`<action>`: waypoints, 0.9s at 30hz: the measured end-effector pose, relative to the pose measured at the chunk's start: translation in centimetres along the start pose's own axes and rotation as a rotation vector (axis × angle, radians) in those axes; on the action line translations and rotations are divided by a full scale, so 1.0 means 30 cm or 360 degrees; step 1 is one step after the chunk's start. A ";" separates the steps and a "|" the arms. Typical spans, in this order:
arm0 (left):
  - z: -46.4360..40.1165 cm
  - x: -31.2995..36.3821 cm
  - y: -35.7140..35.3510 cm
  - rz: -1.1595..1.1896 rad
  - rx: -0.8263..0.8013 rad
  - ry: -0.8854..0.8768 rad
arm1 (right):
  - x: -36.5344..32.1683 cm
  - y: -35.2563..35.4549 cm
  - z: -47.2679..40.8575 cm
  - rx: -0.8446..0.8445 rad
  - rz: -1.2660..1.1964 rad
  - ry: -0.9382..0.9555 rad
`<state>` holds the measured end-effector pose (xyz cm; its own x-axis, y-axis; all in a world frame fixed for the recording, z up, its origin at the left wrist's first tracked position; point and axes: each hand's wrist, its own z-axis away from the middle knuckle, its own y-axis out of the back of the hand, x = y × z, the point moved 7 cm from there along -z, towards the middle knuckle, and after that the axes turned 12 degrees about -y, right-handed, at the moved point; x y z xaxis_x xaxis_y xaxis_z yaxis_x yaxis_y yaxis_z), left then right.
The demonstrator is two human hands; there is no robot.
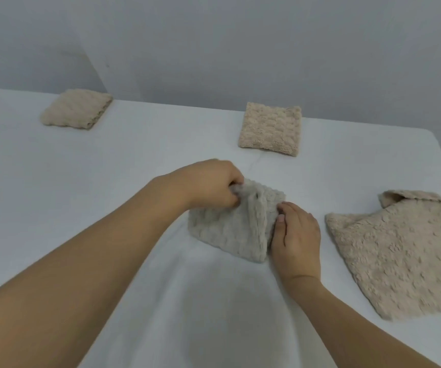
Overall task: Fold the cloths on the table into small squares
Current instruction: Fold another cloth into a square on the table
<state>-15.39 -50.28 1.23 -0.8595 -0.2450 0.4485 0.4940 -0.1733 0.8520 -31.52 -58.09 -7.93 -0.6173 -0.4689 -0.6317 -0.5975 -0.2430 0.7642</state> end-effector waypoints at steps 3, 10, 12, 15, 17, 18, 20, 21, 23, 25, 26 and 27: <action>-0.122 -0.014 -0.021 -0.0230 0.0140 -0.0081 | -0.004 0.009 -0.002 -0.0002 -0.0055 -0.0026; -0.194 -0.098 -0.135 0.0000 0.0276 -0.0115 | -0.006 0.016 -0.014 -0.0008 -0.0060 -0.0064; -0.183 -0.124 -0.136 0.0239 0.0354 -0.0048 | -0.005 0.011 -0.013 0.0003 -0.0015 -0.0066; -0.161 -0.170 -0.131 0.0554 0.0475 0.0126 | -0.004 0.000 -0.009 -0.0010 0.0055 -0.0040; -0.146 -0.211 -0.137 0.0675 0.0537 0.0264 | -0.004 -0.004 -0.007 -0.0014 0.0112 -0.0044; -0.141 -0.224 -0.144 0.0694 0.0543 0.0309 | -0.005 -0.005 -0.006 -0.0015 0.0154 -0.0047; -0.139 -0.238 -0.160 0.0721 0.0576 0.0377 | -0.008 -0.010 -0.008 -0.0020 0.0251 -0.0033; -0.138 -0.241 -0.165 0.0727 0.0611 0.0409 | -0.012 -0.012 -0.009 -0.0022 0.0299 -0.0009; -0.139 -0.239 -0.169 0.0690 0.0681 0.0460 | -0.016 -0.022 -0.007 -0.0059 0.0374 0.0043; -0.142 -0.236 -0.169 0.0642 0.0696 0.0488 | -0.013 -0.039 -0.005 -0.0134 0.0428 0.0066; -0.146 -0.238 -0.166 0.0627 0.0678 0.0499 | -0.011 -0.045 -0.006 -0.0163 0.0452 0.0062; -0.149 -0.240 -0.160 0.0630 0.0655 0.0510 | -0.010 -0.050 -0.007 -0.0180 0.0474 0.0052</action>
<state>-10.99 -51.96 -7.28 -0.5099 -0.4986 0.7010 0.6198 0.3521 0.7013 -30.35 -57.76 -8.87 -0.7388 -0.5601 -0.3747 -0.3308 -0.1830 0.9258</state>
